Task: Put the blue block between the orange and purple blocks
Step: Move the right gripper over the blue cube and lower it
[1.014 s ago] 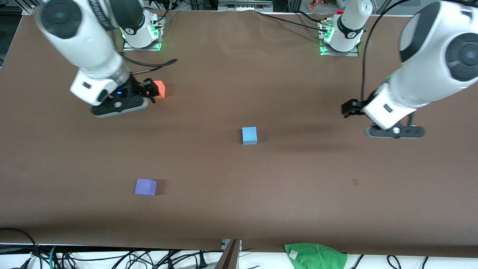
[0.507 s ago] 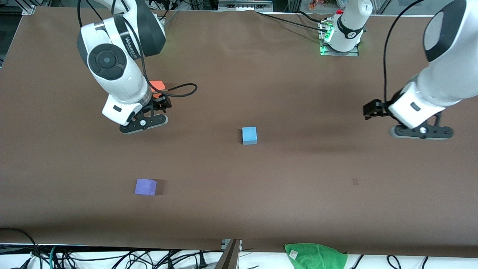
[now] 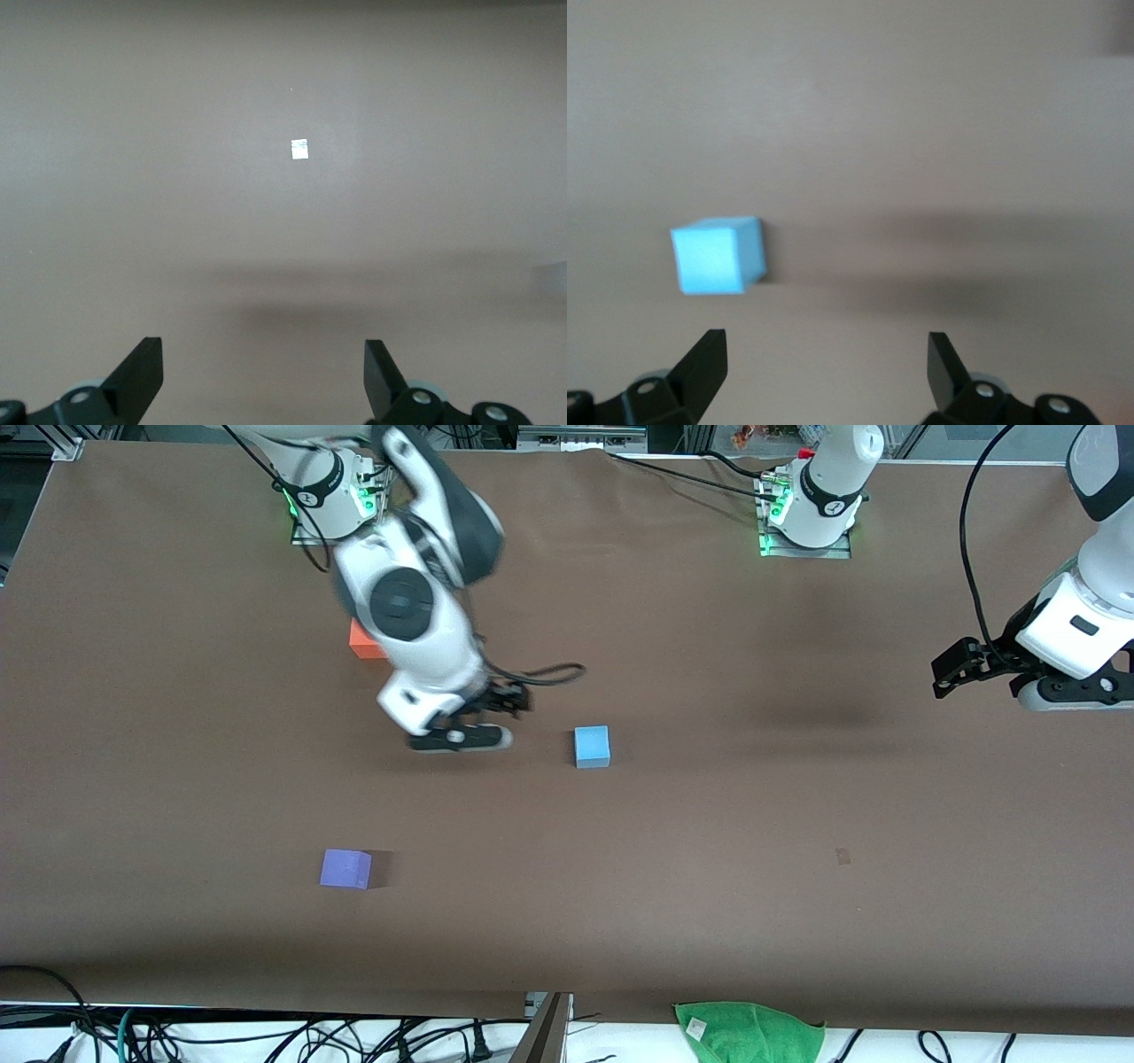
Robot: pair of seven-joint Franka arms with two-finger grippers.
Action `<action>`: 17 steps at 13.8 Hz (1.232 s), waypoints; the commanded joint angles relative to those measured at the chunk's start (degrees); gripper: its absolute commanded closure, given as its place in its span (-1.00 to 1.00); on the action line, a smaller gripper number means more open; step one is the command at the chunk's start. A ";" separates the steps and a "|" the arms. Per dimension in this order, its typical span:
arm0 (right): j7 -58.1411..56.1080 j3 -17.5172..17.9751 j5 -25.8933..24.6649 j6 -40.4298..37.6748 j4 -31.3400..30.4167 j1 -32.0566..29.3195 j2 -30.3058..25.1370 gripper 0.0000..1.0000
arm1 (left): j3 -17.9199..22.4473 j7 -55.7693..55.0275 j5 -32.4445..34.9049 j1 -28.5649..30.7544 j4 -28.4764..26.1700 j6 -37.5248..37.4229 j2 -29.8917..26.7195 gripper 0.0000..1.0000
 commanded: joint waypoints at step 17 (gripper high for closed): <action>13.13 -2.16 -8.82 10.07 15.57 11.98 19.90 -1.00 | -0.82 4.93 -2.04 0.98 2.17 0.63 1.03 -1.00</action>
